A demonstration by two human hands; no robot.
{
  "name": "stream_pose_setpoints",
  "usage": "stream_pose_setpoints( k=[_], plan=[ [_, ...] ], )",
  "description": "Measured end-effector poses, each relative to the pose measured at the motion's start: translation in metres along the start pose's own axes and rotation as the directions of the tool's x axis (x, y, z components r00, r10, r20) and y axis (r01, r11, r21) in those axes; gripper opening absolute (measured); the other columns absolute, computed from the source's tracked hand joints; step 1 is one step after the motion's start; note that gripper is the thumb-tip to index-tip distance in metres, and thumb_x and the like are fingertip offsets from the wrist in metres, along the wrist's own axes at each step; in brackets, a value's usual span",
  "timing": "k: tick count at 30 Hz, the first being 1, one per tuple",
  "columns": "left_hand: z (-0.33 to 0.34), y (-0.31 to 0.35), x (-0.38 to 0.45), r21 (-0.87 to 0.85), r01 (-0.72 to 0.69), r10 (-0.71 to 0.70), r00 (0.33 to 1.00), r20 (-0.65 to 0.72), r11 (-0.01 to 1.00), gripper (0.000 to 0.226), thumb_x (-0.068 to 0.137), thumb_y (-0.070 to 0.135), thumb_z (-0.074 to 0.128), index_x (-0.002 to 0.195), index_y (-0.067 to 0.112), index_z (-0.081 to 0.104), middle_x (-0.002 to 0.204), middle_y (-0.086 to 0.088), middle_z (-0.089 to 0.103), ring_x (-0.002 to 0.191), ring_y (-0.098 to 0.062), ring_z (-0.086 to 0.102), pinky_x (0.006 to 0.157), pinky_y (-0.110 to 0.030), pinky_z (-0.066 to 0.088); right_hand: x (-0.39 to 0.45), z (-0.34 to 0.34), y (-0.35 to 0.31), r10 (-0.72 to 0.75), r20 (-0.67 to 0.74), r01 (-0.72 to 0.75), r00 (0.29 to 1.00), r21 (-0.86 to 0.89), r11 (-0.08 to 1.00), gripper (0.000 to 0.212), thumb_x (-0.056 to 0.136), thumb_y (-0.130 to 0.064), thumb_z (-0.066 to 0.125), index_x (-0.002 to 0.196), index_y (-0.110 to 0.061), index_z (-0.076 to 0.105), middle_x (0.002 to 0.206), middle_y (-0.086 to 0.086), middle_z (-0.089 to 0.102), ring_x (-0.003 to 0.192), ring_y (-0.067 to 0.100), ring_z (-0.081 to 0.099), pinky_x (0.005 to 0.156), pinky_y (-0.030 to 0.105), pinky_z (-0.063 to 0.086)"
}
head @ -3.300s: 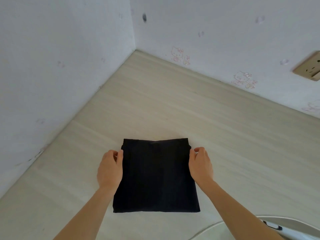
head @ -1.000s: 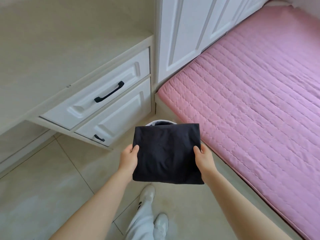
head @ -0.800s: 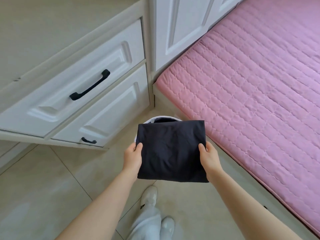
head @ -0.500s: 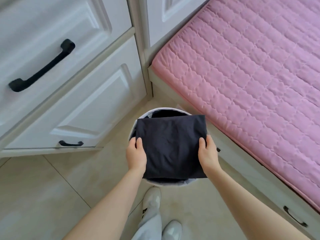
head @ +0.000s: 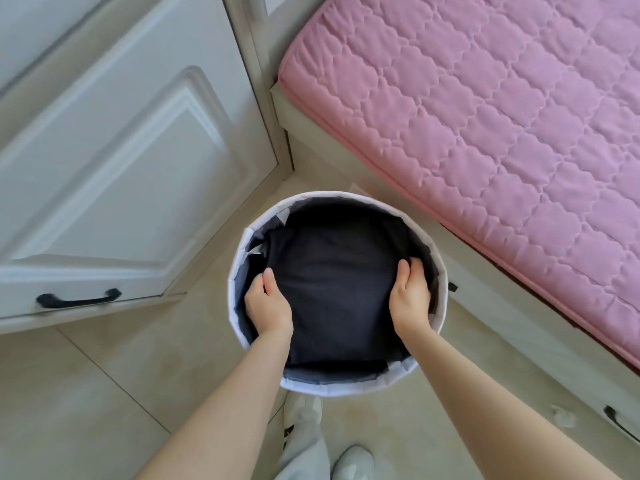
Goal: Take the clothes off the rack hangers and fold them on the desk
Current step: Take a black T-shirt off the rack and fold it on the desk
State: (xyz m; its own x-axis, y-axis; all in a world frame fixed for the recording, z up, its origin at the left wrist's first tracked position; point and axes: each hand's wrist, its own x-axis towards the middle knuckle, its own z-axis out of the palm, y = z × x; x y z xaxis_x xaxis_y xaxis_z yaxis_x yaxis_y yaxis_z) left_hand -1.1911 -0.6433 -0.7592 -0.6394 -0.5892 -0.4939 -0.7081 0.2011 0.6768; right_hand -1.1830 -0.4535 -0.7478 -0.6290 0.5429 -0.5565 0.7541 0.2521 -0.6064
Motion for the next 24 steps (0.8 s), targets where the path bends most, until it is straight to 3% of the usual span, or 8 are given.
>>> stream_pose_setpoints(
  k=[6,10,13,15,16,18,20,24],
  plan=[
    [0.016,-0.017,0.018,0.004,0.023,-0.023,1.0,0.02,1.0,0.045,0.103,0.03,0.04,0.074,-0.004,0.048,0.063,-0.005,0.043,0.061,-0.016,0.035,0.061,-0.031,0.035,0.022,0.013,0.015,0.03,0.039,-0.03,0.999,0.0,1.0,0.038,0.104,-0.035,0.028,0.133,-0.016,0.044,0.135,0.01,0.053,0.126,0.032,0.046,0.105,0.037,0.034],
    [0.018,-0.021,0.022,0.016,0.035,-0.036,0.999,0.03,0.999,0.043,0.103,0.029,0.04,0.075,-0.002,0.05,0.063,-0.003,0.043,0.06,-0.015,0.036,0.064,-0.029,0.036,0.026,0.015,0.015,0.049,0.052,-0.049,0.997,-0.013,0.999,0.039,0.105,-0.034,0.028,0.135,-0.015,0.043,0.138,0.01,0.051,0.129,0.032,0.045,0.105,0.035,0.032],
    [0.012,-0.017,0.021,0.073,0.051,-0.056,0.996,0.074,0.996,0.038,0.104,0.027,0.037,0.081,0.003,0.054,0.071,-0.002,0.052,0.07,-0.019,0.048,0.072,-0.029,0.037,0.025,0.01,0.009,0.069,0.063,-0.065,0.996,-0.054,0.996,0.04,0.104,-0.034,0.031,0.137,-0.013,0.043,0.139,0.012,0.05,0.129,0.034,0.044,0.104,0.036,0.033],
    [0.006,-0.013,0.018,0.156,0.073,-0.091,0.99,0.111,0.985,0.034,0.104,0.025,0.036,0.09,0.002,0.057,0.083,-0.008,0.059,0.087,-0.029,0.055,0.077,-0.033,0.041,0.021,0.005,0.004,0.102,0.065,-0.093,0.993,-0.132,0.987,0.044,0.104,-0.033,0.035,0.14,-0.01,0.041,0.138,0.015,0.051,0.128,0.036,0.045,0.104,0.038,0.035],
    [0.001,-0.01,0.015,0.199,0.089,-0.118,0.984,0.137,0.976,0.031,0.103,0.023,0.036,0.106,0.003,0.06,0.101,-0.01,0.063,0.102,-0.033,0.057,0.087,-0.037,0.045,0.016,0.0,0.0,0.116,0.068,-0.103,0.991,-0.165,0.981,0.045,0.103,-0.032,0.038,0.14,-0.008,0.04,0.136,0.016,0.053,0.125,0.036,0.048,0.101,0.038,0.037],
    [-0.005,-0.006,0.009,0.269,0.132,-0.185,0.965,0.185,0.954,0.039,0.102,0.018,0.039,0.14,0.013,0.047,0.137,-0.009,0.054,0.127,-0.033,0.047,0.105,-0.045,0.04,0.008,-0.004,-0.008,0.125,0.094,-0.1,0.988,-0.239,0.966,0.046,0.102,-0.029,0.043,0.141,-0.005,0.038,0.13,0.018,0.056,0.119,0.036,0.053,0.095,0.036,0.041],
    [-0.019,0.009,-0.002,0.296,0.132,-0.2,0.956,0.214,0.946,0.05,0.099,0.012,0.042,0.148,0.017,0.035,0.147,-0.007,0.045,0.133,-0.031,0.042,0.111,-0.045,0.035,-0.006,-0.019,-0.022,0.121,0.106,-0.087,0.987,-0.281,0.956,0.049,0.1,-0.024,0.046,0.144,-0.005,0.034,0.13,0.018,0.056,0.119,0.034,0.054,0.094,0.035,0.042],
    [-0.045,0.038,-0.026,0.264,0.127,-0.205,0.934,0.294,0.956,0.058,0.095,0.004,0.048,0.149,0.016,0.031,0.148,-0.006,0.043,0.134,-0.028,0.042,0.112,-0.042,0.034,-0.04,-0.049,-0.046,0.083,0.127,-0.043,0.988,-0.296,0.954,0.05,0.098,-0.013,0.043,0.146,-0.005,0.032,0.137,0.013,0.051,0.124,0.03,0.049,0.098,0.033,0.039]
  ],
)
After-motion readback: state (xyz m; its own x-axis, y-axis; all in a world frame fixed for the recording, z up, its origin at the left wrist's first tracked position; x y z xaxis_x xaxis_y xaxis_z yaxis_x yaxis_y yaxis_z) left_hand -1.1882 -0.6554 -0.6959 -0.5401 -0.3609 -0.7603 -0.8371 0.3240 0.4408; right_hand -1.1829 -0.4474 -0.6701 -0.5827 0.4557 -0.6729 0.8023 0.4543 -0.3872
